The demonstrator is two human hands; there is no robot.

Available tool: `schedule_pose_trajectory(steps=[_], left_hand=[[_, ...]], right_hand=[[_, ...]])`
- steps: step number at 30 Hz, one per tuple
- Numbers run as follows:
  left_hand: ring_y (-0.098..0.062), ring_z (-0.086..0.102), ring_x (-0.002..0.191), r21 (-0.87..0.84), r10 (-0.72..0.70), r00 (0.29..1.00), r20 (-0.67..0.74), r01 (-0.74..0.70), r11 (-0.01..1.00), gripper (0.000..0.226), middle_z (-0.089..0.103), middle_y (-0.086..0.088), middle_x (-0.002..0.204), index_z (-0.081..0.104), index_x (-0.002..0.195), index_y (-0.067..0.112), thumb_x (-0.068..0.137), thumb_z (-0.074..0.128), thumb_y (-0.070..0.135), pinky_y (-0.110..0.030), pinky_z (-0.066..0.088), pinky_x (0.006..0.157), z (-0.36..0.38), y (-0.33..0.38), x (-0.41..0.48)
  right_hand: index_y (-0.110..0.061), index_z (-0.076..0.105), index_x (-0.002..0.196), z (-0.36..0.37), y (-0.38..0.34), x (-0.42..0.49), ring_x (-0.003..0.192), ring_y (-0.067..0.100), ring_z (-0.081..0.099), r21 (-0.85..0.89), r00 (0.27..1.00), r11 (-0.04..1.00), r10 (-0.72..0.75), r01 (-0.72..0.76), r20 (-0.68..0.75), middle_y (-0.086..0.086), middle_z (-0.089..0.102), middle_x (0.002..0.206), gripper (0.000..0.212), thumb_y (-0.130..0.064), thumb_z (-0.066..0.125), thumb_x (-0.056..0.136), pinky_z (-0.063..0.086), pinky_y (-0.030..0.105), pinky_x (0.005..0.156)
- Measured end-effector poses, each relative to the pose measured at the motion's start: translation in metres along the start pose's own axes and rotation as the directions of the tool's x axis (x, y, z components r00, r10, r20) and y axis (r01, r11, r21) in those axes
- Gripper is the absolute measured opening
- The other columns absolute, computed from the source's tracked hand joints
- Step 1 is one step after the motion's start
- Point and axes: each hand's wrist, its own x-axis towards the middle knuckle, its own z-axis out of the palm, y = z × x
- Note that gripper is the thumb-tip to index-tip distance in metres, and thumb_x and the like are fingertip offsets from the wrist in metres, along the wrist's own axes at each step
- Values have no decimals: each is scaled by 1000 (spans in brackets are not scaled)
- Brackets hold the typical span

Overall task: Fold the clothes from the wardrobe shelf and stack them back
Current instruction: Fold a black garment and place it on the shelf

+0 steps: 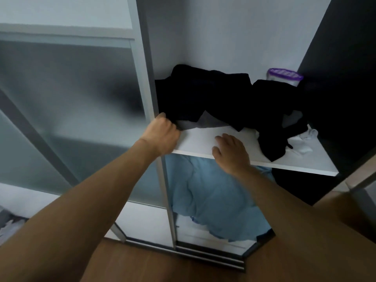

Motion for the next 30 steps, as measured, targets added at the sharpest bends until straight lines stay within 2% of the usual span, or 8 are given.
schedule_pose_trajectory(steps=[5,10,14,21,23,25,27,30], left_hand=[[-19,63,73,-22,9,1000,7,-9,1000,29,73,2,78,38,60,22,86,51,26,-34,31,74,26,-24,-14],[-18,63,77,-51,-31,998,56,34,998,25,73,2,82,66,76,23,89,46,31,-33,38,80,54,-57,-36],[-18,65,83,-48,-74,994,80,78,996,29,74,1,88,70,85,22,89,45,35,-33,40,84,79,-82,-53],[-17,60,103,-33,-234,912,336,260,965,26,70,4,104,66,103,28,92,44,35,-36,31,102,121,-119,-72],[-18,59,106,-37,-257,895,364,289,956,26,69,4,109,64,108,29,91,46,36,-36,31,102,132,-130,-77],[-20,59,108,-28,-278,880,384,313,949,27,68,2,113,63,112,28,90,48,35,-37,32,100,141,-138,-81],[-22,59,106,-15,-288,873,394,320,947,28,68,1,113,63,112,26,90,48,33,-39,34,100,149,-146,-84],[-23,61,102,-46,-292,867,405,338,940,24,69,1,107,63,108,24,90,47,28,-41,33,100,158,-158,-86]], right_hand=[[-8,54,123,-5,-17,5,122,32,48,9,992,993,118,-119,45,12,55,128,35,-23,41,94,36,41,105],[-7,49,129,-9,-41,4,126,33,44,-17,969,971,239,-239,66,16,50,135,38,-28,39,98,35,45,106],[-7,48,129,-5,-47,5,127,32,43,-21,959,960,279,-278,52,15,49,136,39,-29,37,99,32,47,108],[-7,55,122,6,-55,9,121,31,48,60,929,930,366,-363,-48,13,56,125,34,-21,42,95,32,46,107],[-9,58,119,5,-65,19,120,31,52,151,909,902,415,-405,-39,12,60,122,31,-19,44,93,32,44,104],[-11,54,133,2,-81,30,122,29,53,388,883,814,469,-433,1,12,59,132,39,-18,47,95,36,37,104],[-13,51,139,1,-102,44,116,23,55,594,877,710,480,-378,-16,11,58,136,44,-16,50,95,39,28,93],[-11,55,134,2,-141,72,117,22,57,642,918,725,389,-250,-81,9,59,134,40,-11,54,94,41,27,91]])
